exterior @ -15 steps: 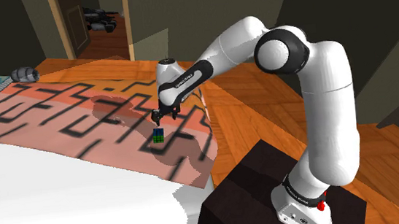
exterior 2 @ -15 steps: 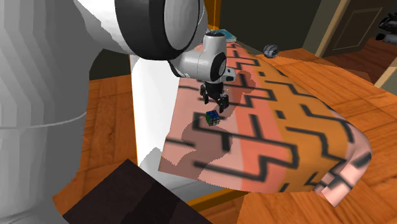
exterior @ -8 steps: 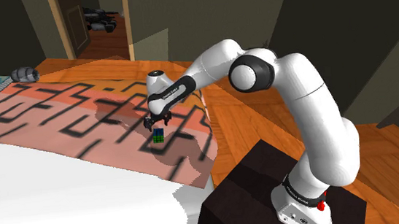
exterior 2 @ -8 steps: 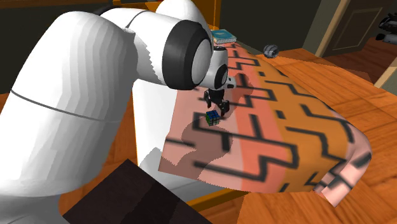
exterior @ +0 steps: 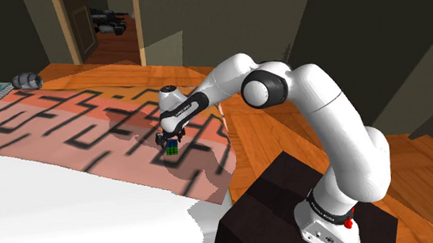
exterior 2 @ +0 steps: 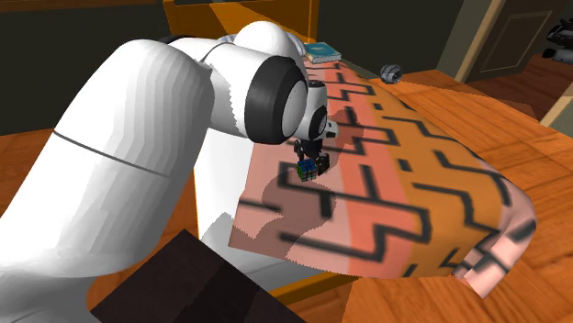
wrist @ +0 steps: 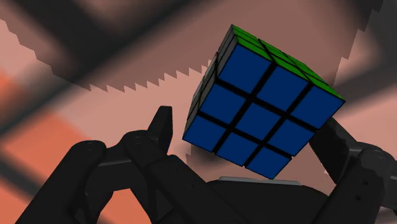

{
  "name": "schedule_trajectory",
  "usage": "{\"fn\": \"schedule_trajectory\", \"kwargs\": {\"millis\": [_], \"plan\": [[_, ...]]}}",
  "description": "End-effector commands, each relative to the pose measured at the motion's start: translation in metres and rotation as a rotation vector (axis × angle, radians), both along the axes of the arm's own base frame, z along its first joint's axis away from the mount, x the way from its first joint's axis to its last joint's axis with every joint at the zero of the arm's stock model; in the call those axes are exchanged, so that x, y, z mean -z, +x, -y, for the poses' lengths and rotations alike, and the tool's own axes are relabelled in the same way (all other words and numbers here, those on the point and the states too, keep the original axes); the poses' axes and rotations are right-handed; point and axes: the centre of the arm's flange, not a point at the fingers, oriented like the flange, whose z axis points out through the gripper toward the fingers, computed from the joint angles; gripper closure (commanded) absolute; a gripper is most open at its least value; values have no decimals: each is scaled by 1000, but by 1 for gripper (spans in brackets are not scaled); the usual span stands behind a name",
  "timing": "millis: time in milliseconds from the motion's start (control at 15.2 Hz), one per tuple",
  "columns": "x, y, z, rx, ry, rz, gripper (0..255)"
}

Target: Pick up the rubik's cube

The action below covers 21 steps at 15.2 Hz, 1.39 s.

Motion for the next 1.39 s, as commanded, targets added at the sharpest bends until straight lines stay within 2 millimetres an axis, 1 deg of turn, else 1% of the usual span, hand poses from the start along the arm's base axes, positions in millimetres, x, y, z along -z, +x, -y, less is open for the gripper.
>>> {"fn": "schedule_trajectory", "kwargs": {"millis": [0,66,660,1320], "plan": [[3,0,1,0,0,1,0],[3,1,1,0,0,1,255],[3,0,1,0,0,1,255],[-50,0,1,0,0,1,255]]}}
